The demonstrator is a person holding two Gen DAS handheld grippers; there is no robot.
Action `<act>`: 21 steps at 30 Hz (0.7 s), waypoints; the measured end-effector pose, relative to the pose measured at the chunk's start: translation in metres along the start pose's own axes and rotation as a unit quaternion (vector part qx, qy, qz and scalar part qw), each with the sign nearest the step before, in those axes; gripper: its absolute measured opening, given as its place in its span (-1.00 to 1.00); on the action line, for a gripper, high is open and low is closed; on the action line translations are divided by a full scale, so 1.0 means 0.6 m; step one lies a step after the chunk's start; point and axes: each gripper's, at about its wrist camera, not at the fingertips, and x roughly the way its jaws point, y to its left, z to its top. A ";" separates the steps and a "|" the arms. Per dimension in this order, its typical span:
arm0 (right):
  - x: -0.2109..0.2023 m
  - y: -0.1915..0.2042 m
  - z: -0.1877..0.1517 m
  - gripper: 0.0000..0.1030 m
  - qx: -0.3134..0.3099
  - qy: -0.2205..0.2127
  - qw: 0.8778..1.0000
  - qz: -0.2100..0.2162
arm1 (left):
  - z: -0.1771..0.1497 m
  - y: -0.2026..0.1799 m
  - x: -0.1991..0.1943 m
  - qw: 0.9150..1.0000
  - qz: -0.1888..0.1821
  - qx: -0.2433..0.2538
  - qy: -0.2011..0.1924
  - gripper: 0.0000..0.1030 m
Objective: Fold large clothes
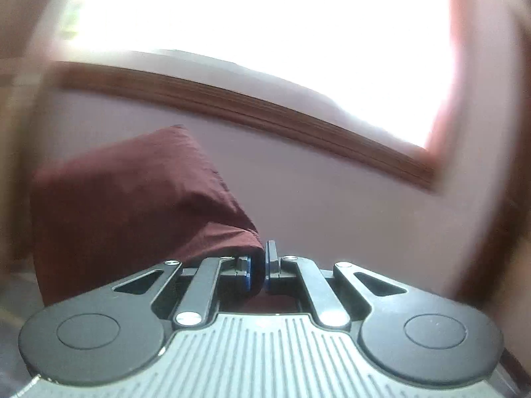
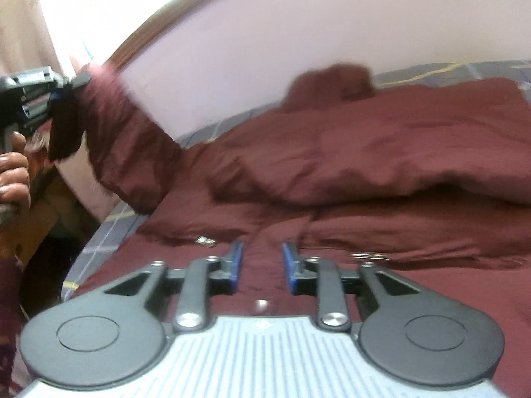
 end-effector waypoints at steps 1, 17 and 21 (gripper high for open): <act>-0.011 -0.012 -0.001 -0.32 0.009 -0.006 1.000 -0.004 | -0.011 -0.039 0.013 0.999 -0.028 0.014 0.014 -0.88; -0.095 -0.100 0.045 0.41 0.051 -0.084 0.994 -0.050 | -0.181 -0.127 0.026 0.986 -0.119 0.062 0.097 1.00; -0.073 -0.045 0.091 0.74 0.015 -0.117 0.992 -0.035 | -0.154 -0.040 0.020 0.994 -0.055 0.011 0.095 0.99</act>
